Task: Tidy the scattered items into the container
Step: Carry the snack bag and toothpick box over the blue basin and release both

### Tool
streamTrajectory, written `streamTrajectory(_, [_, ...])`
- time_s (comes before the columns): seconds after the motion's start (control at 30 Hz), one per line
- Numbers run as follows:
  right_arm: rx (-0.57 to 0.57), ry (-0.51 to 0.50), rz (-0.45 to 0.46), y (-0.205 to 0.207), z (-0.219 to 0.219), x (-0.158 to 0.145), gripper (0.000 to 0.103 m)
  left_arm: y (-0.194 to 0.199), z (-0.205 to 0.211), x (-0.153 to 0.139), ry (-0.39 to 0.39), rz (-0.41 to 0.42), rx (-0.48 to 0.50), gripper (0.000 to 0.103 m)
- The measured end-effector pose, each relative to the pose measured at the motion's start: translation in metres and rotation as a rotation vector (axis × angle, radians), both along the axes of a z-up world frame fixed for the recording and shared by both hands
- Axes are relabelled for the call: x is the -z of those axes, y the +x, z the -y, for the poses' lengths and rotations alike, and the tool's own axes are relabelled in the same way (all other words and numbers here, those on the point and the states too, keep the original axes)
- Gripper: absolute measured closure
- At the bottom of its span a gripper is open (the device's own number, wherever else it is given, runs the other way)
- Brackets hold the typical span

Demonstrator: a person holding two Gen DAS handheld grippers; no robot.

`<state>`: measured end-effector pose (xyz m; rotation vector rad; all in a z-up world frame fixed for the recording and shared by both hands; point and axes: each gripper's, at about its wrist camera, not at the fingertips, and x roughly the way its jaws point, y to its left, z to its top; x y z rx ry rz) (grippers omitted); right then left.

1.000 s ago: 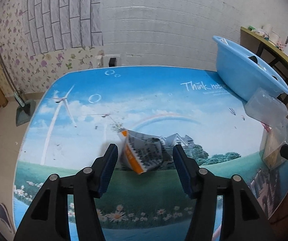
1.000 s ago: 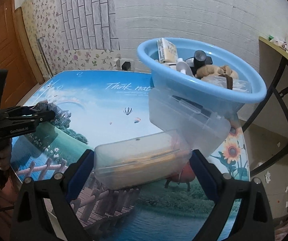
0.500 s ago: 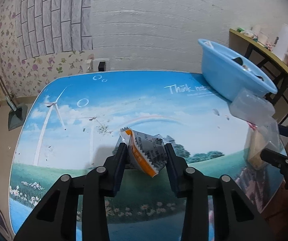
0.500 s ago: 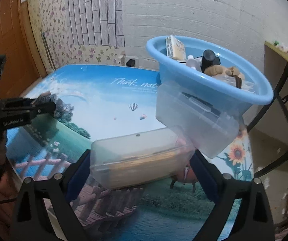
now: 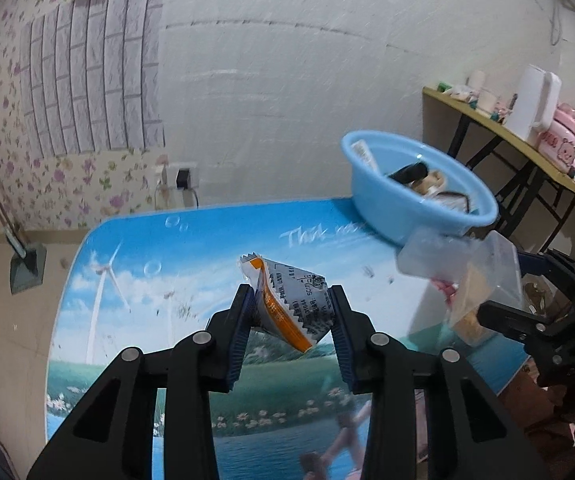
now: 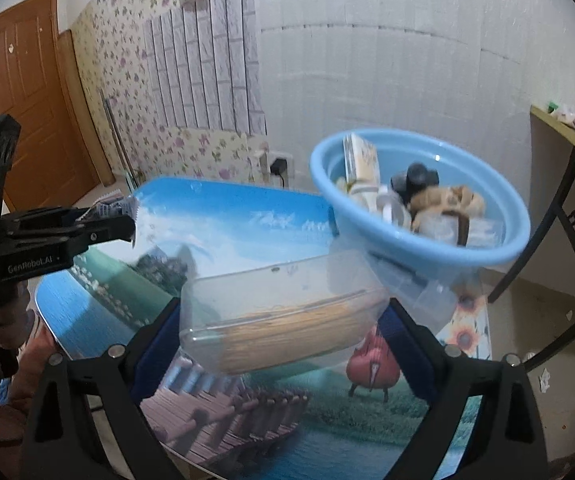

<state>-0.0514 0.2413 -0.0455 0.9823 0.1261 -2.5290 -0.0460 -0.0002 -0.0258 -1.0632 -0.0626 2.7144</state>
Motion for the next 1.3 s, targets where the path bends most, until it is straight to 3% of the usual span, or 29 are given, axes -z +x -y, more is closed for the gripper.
streamTrajectory(0.4, [0.015,-0.039,-0.106,-0.009,-0.011,-0.036,0.007,-0.016,-0.039,-0.04,-0.011,-0.064,0.08,0.066])
streamTrajectory(0.63, [0.066,-0.074,-0.138,-0.027,-0.033,-0.043,0.007,-0.039,-0.076,-0.049,-0.03,-0.083,0.139,0.066])
streamTrajectory(1.1, [0.153,-0.081,-0.124,-0.077,-0.087,-0.028,0.007,-0.103,-0.147,-0.037,-0.051,-0.052,0.238,0.066])
streamTrajectory(1.3, [0.153,-0.106,-0.102,-0.098,-0.093,-0.013,0.007,-0.126,-0.166,-0.022,-0.109,-0.041,0.245,0.066])
